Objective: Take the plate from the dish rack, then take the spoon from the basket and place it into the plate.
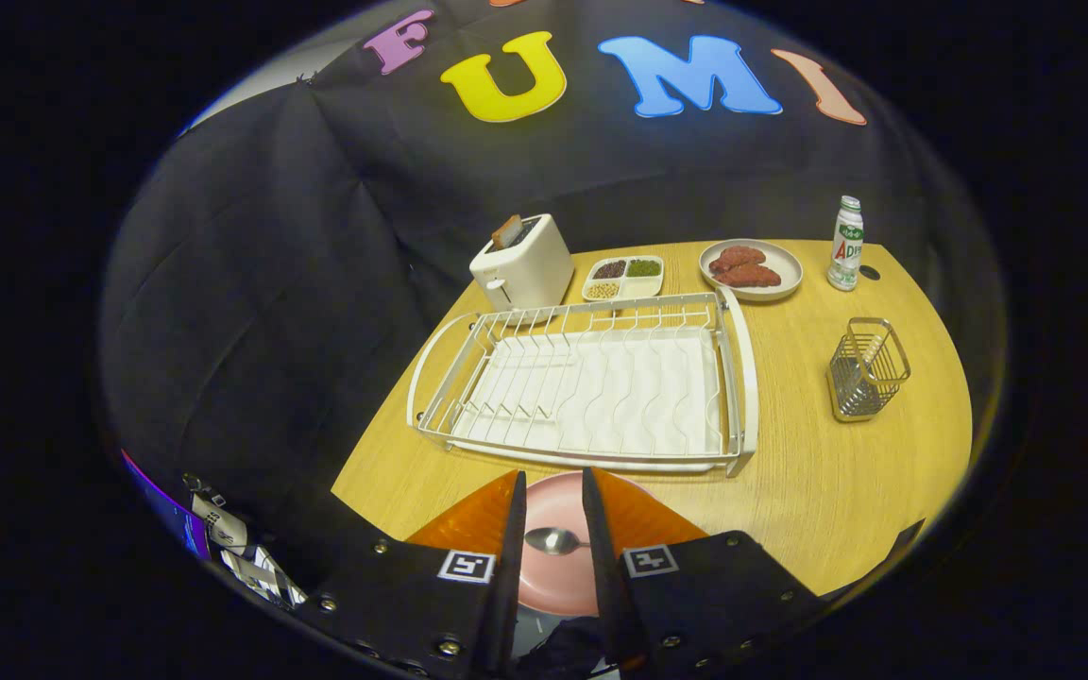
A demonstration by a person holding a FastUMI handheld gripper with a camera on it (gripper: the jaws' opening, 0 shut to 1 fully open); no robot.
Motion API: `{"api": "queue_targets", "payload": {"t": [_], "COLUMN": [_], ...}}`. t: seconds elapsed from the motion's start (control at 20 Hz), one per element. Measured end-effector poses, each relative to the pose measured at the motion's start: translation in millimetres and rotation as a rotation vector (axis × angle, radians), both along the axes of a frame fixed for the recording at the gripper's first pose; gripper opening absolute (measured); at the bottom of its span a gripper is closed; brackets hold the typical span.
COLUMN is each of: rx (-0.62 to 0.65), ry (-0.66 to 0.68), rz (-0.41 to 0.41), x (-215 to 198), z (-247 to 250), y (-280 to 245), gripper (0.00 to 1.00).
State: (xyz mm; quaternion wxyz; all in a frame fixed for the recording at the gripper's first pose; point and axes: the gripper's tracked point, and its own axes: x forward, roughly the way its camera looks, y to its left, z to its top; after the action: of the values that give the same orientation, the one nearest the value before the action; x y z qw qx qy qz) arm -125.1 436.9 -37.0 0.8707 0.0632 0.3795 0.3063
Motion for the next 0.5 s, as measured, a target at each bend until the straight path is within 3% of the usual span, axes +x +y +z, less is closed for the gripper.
{"api": "queue_targets", "payload": {"t": [0.5], "rx": [0.047], "ry": [-0.463], "rz": [-0.220], "x": [71.1], "z": [134.3], "y": [-78.7], "gripper": [0.35]}}
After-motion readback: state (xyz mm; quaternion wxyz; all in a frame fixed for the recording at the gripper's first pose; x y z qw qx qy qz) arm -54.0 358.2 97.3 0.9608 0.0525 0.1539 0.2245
